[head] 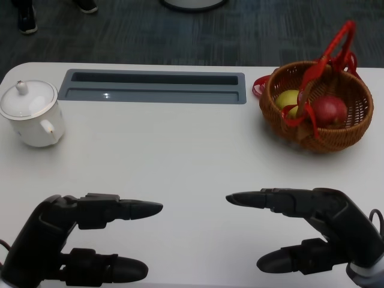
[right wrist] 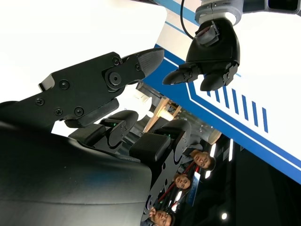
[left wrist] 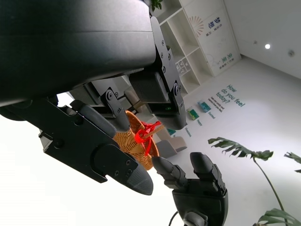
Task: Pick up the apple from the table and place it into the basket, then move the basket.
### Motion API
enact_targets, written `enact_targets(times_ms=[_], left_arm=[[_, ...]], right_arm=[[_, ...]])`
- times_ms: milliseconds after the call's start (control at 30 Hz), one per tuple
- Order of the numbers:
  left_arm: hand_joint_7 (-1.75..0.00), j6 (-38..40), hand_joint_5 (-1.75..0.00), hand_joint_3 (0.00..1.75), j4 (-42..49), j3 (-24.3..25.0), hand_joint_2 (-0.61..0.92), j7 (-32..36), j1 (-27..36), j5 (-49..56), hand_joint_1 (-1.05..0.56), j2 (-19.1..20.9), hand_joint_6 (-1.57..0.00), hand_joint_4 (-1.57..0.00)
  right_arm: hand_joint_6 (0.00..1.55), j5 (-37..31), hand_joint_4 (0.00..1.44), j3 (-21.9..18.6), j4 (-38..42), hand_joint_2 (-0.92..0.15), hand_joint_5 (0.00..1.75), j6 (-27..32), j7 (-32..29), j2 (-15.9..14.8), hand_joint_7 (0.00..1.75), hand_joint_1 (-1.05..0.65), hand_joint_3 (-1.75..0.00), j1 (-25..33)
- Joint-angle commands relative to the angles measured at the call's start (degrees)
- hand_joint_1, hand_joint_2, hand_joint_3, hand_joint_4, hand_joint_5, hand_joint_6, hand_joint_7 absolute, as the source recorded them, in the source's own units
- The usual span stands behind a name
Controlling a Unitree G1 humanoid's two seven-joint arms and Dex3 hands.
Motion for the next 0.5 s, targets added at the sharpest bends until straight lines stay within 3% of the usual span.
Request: enact_targets(times_ms=[33, 500], left_arm=[[0.0, -0.2, 0.0, 0.0, -0.6, 0.3, 0.69, -0.1, -0.2, -0.8, -0.46, 0.9, -0.89, -0.96], [0.0, -0.1, -0.01, 0.0, -0.7, 0.5, 0.69, 0.2, -0.6, -0.2, -0.47, 1.0, -0.9, -0.97]], right_arm=[[0.63, 1.3, 0.65, -2.0, 0.7, -0.75, 0.01, 1.1, 1.9, 1.5, 0.01, -0.35, 0.0, -0.3], [0.7, -1.8, 0.73, -6.8, 5.6, -0.78, 0.01, -0.5, 5.0, 6.6, 0.01, -0.37, 0.0, -1.5]])
